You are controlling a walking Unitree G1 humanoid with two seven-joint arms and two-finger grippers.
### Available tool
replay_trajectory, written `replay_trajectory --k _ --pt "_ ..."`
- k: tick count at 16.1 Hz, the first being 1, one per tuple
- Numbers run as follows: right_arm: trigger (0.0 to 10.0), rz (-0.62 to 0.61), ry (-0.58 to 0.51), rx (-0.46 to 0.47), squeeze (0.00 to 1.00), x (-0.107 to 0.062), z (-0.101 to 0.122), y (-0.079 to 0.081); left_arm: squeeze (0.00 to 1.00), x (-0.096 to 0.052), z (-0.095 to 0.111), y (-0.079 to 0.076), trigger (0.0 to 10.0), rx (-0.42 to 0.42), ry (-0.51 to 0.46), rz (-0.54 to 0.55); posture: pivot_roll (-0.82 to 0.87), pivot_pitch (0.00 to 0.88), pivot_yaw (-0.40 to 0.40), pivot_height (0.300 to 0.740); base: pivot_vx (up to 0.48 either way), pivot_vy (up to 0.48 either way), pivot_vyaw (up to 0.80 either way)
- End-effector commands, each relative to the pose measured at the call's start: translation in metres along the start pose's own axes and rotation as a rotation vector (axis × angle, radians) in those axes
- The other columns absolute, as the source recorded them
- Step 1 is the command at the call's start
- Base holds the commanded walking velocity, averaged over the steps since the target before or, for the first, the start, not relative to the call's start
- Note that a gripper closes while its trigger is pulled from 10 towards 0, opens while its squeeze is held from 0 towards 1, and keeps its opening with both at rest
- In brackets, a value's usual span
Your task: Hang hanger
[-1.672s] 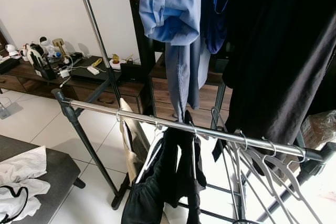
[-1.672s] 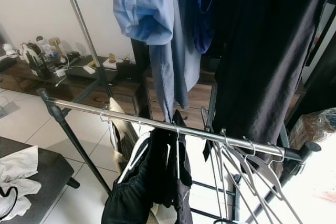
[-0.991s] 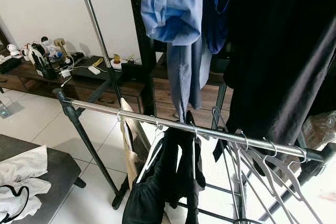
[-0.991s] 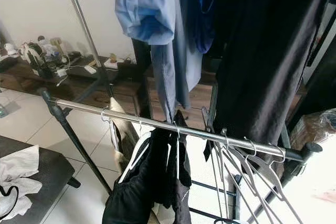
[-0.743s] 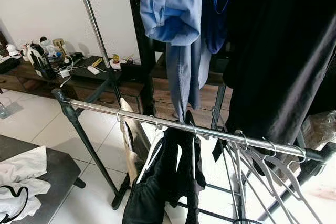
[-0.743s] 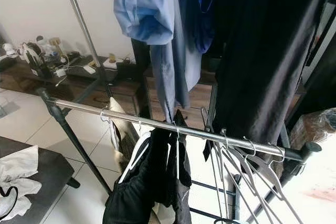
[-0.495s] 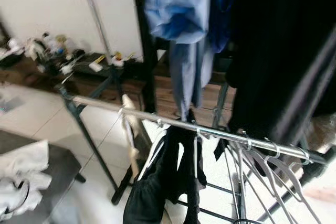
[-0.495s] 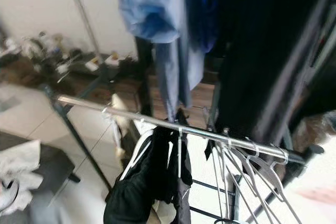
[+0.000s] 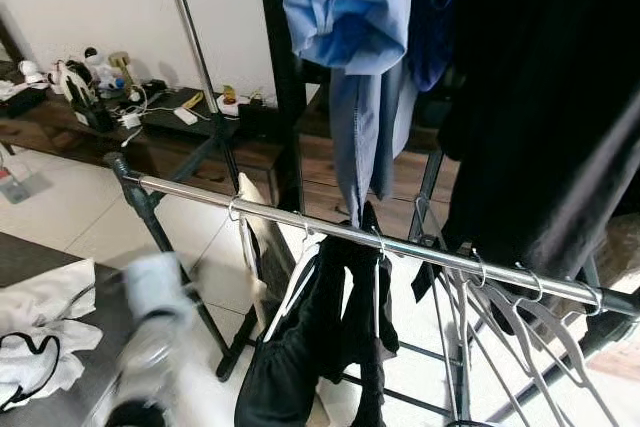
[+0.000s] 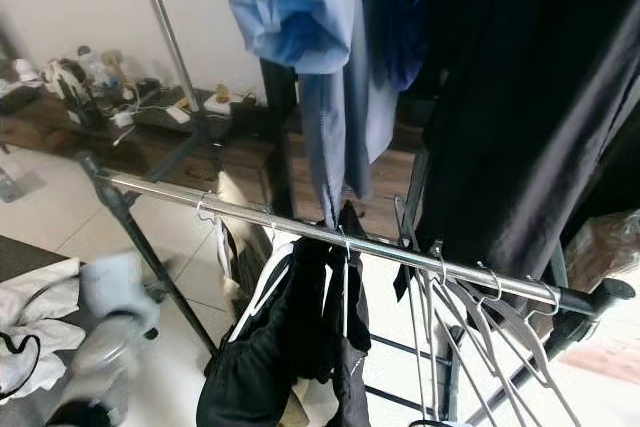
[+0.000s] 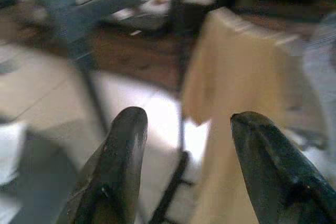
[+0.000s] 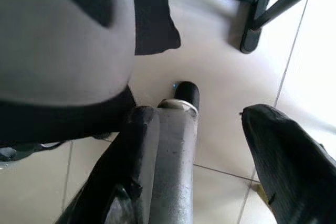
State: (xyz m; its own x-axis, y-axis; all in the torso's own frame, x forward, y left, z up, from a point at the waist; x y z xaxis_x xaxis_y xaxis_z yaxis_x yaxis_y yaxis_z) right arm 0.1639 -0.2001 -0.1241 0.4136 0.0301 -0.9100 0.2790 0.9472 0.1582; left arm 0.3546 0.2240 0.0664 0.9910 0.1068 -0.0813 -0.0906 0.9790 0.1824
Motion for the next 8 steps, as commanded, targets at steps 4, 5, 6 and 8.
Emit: replay_trajectory --k 4,5,6,8 --pt "10.0 -0.013 0.009 0.016 0.00 -0.001 -0.006 -0.004 0.00 -0.026 -0.013 -0.020 10.0 0.022 0.014 -0.154 -0.05 0.090 0.022 0.740 0.000 0.000 0.00" --pt "10.0 -0.013 0.010 0.009 0.00 -0.001 -0.006 -0.005 0.00 -0.032 -0.012 -0.024 10.0 0.026 0.014 -0.204 -0.05 0.091 0.020 0.740 0.000 0.000 0.00" --pt "10.0 -0.013 0.009 0.006 0.00 -0.001 -0.005 -0.005 0.00 -0.037 -0.014 -0.028 10.0 0.056 0.026 -0.243 -0.05 0.092 0.019 0.740 0.000 0.000 0.00" --pt "10.0 -0.010 0.007 0.000 0.00 -0.001 -0.003 -0.005 1.00 -0.043 -0.023 -0.035 10.0 0.062 0.084 -0.293 -0.05 0.096 0.016 0.740 0.000 0.000 0.00"
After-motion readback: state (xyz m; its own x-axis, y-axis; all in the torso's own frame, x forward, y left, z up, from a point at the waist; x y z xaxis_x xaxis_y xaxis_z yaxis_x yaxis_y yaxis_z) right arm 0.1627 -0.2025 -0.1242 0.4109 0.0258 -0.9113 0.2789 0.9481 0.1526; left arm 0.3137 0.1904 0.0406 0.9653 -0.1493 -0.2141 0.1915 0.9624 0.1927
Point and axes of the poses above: a point about 5 cm out from each wrist's last joint towards the gripper, its own x axis pointing out of the wrist towards the gripper, its own z axis along the axis of the wrist's last joint, y = z × x, the point moved 3 cm from there along x, pointing out of the wrist towards the gripper, and after that the axes turned 12 degrees about x, right-handed, at the moved point
